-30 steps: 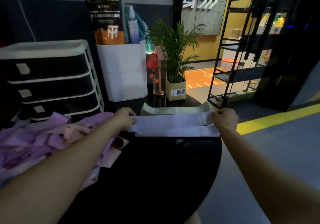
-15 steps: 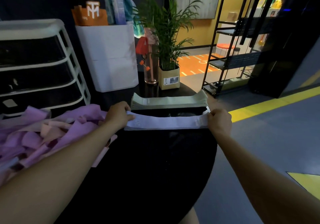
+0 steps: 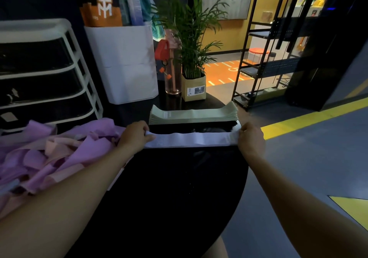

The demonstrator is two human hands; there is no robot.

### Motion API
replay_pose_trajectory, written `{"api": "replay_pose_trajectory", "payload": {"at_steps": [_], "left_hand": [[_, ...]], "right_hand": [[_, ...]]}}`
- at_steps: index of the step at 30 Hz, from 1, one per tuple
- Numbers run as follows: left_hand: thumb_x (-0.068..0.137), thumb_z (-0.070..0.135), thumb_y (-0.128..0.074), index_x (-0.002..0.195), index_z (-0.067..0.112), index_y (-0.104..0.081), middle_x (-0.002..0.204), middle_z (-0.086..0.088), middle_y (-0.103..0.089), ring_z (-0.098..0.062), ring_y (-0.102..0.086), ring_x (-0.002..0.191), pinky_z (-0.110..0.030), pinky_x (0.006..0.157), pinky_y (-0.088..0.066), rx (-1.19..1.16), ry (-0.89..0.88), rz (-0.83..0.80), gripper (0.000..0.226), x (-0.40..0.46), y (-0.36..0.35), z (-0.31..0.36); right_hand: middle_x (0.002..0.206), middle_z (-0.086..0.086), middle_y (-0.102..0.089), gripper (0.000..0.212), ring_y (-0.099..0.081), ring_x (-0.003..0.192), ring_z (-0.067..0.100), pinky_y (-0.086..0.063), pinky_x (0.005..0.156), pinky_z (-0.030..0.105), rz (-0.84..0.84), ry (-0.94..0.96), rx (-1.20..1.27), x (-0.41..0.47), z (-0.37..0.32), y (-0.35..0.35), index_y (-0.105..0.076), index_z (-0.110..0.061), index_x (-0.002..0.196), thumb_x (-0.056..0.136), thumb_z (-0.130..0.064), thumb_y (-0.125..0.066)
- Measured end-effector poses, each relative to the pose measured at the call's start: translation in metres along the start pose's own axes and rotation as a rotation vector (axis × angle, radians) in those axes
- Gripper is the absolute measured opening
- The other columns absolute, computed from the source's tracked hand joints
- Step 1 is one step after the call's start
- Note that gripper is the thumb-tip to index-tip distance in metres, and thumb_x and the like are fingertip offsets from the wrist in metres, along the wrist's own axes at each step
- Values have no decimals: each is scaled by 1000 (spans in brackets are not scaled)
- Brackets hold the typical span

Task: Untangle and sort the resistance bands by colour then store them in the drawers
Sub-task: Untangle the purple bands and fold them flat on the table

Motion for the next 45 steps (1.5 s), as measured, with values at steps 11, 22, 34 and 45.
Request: {"api": "replay_pose_trajectory", "payload": {"at_steps": [11, 22, 34, 45], "left_hand": [[80, 31, -72, 120, 14, -55, 122, -4, -48, -17, -52, 108, -31, 98, -42, -94, -119, -128, 47, -2, 3, -8], [76, 21, -76, 128, 15, -52, 131, -3, -49, -11, -47, 113, -16, 91, -29, -82, -151, -150, 57, -12, -5, -18], [75, 21, -77, 121, 19, -55, 126, -1, -51, -13, -50, 112, -22, 95, -34, -64, -160, -185, 52, -5, -7, -21], [78, 18, -73, 121, 15, -57, 127, -4, -47, -17, -49, 117, -20, 97, -33, -9, -263, -134, 46, -15, 8, 4]], "right_hand": [[127, 9, -47, 43, -40, 118, 27, -32, 93, 33, -245, 635, -81, -43, -64, -19, -52, -12, 127, 91, -35, -57], [137, 0, -46, 48, -37, 128, 24, -25, 107, 35, -318, 744, -193, -63, -68, -57, -45, -24, 136, 94, -47, -45], [132, -2, -45, 42, -37, 125, 24, -25, 106, 35, -315, 720, -218, -65, -65, -60, -43, -27, 133, 96, -46, -39], [146, 1, -35, 44, -30, 135, 22, -20, 112, 37, -295, 752, -251, -67, -67, -54, -43, -27, 137, 95, -42, -42]]}}
Point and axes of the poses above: each hand's wrist, its own x-axis towards the middle knuckle, its own y-axis out of the back of the hand, z = x × y, the point moved 2 cm from there along x, towards the middle knuckle
